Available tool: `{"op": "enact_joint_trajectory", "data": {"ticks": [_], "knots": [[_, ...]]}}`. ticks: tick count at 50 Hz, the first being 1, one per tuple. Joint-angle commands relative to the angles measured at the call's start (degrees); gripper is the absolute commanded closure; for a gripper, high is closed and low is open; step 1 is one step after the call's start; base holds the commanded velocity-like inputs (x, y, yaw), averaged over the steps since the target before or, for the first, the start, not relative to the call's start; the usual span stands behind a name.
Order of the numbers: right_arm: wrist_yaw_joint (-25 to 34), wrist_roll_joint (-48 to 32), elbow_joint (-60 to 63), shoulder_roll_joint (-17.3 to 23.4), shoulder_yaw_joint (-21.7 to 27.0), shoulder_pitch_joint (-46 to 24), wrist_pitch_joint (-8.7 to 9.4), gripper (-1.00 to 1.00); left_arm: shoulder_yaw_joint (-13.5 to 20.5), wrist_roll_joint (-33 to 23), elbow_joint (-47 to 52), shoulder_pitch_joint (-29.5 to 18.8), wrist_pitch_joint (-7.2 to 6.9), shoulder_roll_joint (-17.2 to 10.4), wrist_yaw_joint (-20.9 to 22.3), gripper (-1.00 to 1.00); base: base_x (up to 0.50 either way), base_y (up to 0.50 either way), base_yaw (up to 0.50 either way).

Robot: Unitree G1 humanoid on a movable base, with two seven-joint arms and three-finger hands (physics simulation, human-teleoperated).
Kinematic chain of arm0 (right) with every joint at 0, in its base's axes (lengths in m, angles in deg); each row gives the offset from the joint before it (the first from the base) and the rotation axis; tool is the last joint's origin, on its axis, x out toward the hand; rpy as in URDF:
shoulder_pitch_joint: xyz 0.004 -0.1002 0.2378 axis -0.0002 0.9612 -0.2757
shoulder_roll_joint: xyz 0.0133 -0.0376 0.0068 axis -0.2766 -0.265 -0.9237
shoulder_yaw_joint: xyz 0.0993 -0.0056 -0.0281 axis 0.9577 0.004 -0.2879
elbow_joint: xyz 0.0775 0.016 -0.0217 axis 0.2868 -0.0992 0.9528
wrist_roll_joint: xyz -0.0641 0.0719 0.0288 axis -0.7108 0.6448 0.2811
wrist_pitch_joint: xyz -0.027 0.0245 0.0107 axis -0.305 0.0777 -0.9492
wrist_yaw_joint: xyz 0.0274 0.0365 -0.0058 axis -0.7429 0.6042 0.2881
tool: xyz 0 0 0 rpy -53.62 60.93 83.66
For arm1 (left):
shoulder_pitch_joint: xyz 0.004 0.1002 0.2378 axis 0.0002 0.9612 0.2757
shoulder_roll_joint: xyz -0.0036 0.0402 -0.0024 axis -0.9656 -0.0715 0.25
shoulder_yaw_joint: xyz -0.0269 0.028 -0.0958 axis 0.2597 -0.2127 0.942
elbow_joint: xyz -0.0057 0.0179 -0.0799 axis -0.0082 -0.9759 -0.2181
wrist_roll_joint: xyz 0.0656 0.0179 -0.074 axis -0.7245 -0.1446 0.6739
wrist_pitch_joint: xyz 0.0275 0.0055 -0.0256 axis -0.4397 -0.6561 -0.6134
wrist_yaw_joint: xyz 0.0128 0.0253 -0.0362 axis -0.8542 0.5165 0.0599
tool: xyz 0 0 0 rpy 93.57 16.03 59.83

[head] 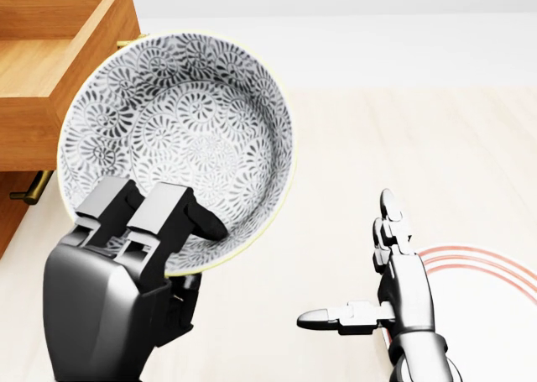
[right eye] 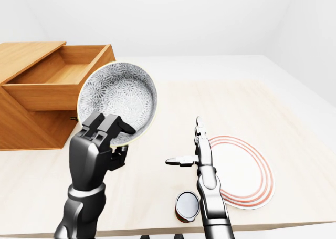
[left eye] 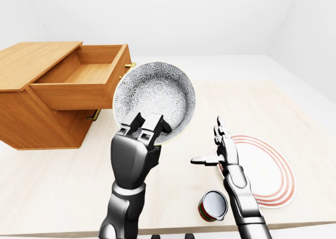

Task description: Put the bowl on top of the cabinet.

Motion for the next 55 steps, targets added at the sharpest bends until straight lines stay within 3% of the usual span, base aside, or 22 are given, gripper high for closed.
{"op": "enact_joint_trajectory", "data": {"ticks": [1, 5, 13, 18, 24, 28, 31, 34, 38, 43, 55], "knots": [[0.3, -0.1, 1.0, -0.1, -0.3, 0.6, 0.23, -1.00, 3.9, 4.8, 10.6, -6.1, 0.01, 2.7, 11.4, 0.97, 0.00, 0.00, 0.00], [0.4, 0.0, 1.0, -0.1, -0.1, 0.6, 0.13, -1.00, 7.8, 7.3, 11.4, -12.1, 0.01, 3.7, 17.1, 0.97, 0.00, 0.00, 0.00], [0.7, 0.4, 1.2, 0.0, 0.1, 0.6, 0.37, -1.00, 14.5, 12.9, 13.0, -21.8, 0.01, 1.9, 23.6, 0.97, 0.00, 0.00, 0.00], [0.8, 0.4, 2.0, 0.0, -0.1, 1.0, 0.54, -1.00, 18.8, 16.2, 12.4, -28.5, 0.01, -0.6, 25.1, 0.98, 0.00, 0.00, 0.00], [0.9, 0.4, 1.0, 0.0, 0.1, 0.6, 0.02, -1.00, 21.5, 18.6, 10.3, -32.1, 0.01, -4.5, 23.8, 0.98, 0.00, 0.00, 0.00], [0.8, 0.3, 0.9, -0.1, -0.1, 0.5, -0.04, -1.00, 23.2, 19.4, 8.5, -35.2, -2.00, -6.7, 23.3, 0.98, 0.00, 0.00, 0.00], [1.0, 0.5, 1.3, 0.0, 0.1, 0.8, 0.01, -1.00, 26.1, 21.9, 4.0, -40.5, -5.34, -10.3, 22.5, 0.98, 0.00, 0.00, 0.00], [1.1, 0.6, 2.4, 0.0, 0.1, 1.3, 0.31, -1.00, 27.0, 23.2, 0.5, -42.2, -6.29, -13.2, 20.8, 0.98, 0.00, 0.00, 0.00], [1.2, 0.6, 2.8, 0.0, 0.1, 1.5, 0.53, -1.00, 28.4, 24.5, -4.6, -43.0, -5.44, -16.1, 18.1, 0.98, 0.00, 0.00, 0.00], [1.0, 0.5, 2.0, -0.1, 0.0, 1.1, 0.22, -1.00, 29.9, 24.6, -11.8, -42.6, -2.05, -18.9, 14.1, 0.98, 0.00, 0.00, 0.00], [1.1, 0.3, 2.6, -0.1, -0.1, 1.4, 0.52, -1.00, 32.6, 24.5, -23.1, -45.3, -0.63, -25.7, 9.1, 0.98, 0.00, 0.00, 0.00]]}}
